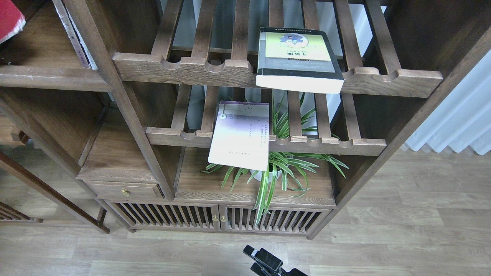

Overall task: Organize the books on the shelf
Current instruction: 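Insert the red book upright into the side shelf with the left gripper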

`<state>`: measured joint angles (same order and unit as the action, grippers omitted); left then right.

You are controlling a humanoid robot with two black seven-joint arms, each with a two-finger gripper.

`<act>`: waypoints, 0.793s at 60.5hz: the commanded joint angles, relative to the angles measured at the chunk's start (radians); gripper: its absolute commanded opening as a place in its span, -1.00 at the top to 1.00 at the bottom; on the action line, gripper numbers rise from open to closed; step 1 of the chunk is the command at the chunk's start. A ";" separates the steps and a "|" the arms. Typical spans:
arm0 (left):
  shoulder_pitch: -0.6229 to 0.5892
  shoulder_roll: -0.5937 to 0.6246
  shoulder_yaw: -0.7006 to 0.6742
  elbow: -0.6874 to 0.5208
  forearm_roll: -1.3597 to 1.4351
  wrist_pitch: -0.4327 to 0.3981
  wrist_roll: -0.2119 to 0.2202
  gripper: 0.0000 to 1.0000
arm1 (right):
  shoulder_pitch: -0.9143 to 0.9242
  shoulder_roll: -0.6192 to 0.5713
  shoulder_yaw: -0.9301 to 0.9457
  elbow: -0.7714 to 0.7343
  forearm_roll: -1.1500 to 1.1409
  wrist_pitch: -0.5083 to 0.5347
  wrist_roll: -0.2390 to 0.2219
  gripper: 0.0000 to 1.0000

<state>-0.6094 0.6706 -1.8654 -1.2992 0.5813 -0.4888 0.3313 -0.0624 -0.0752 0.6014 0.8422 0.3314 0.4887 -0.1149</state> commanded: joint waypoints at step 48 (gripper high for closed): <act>-0.438 -0.088 0.393 0.305 0.081 0.000 -0.012 0.87 | -0.007 -0.002 0.001 0.008 0.000 0.000 0.001 -0.99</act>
<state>-1.0200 0.5932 -1.5022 -1.0270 0.6623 -0.4885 0.3192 -0.0691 -0.0767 0.6028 0.8498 0.3314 0.4887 -0.1134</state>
